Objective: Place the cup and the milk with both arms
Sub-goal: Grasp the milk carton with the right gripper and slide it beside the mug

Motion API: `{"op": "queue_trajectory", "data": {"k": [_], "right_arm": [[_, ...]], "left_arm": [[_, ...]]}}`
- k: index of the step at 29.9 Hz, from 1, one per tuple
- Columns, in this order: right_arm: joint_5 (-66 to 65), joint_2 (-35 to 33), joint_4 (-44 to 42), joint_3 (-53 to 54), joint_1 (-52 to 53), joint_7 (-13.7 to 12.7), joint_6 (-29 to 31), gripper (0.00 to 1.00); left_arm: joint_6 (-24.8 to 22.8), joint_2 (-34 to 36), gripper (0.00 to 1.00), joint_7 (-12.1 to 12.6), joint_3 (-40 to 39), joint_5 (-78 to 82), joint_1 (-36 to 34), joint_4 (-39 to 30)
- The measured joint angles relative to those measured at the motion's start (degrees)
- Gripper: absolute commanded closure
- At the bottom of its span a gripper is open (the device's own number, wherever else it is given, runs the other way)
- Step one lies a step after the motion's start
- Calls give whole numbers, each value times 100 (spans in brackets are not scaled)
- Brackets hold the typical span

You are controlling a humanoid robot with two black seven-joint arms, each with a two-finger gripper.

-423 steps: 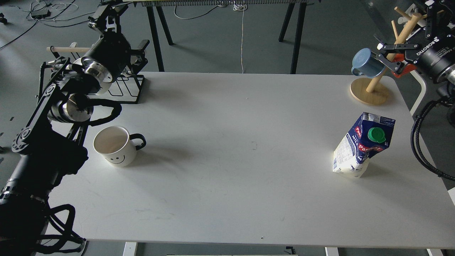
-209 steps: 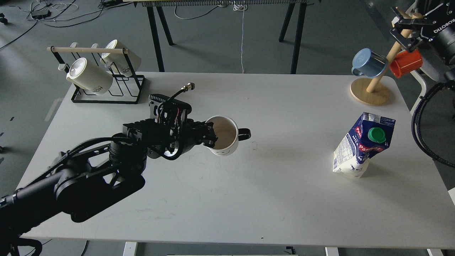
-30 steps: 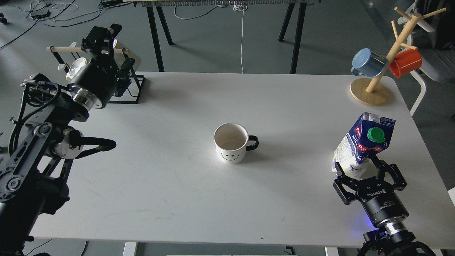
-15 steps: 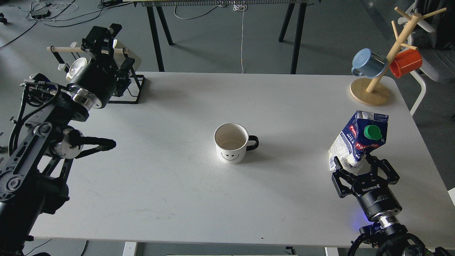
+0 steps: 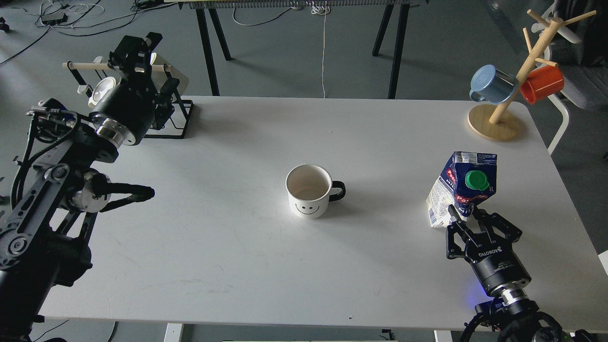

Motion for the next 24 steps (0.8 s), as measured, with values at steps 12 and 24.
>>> {"op": "queue_trajectory", "data": {"k": [12, 24], "right_arm": [[-133, 375, 899, -255, -6, 0, 0, 62], [-907, 1176, 741, -598, 58, 2, 0, 61]], "left_arm": [[0, -9, 1, 0, 4, 5, 0, 12], [4, -11, 1, -8, 0, 0, 0, 13]]}}
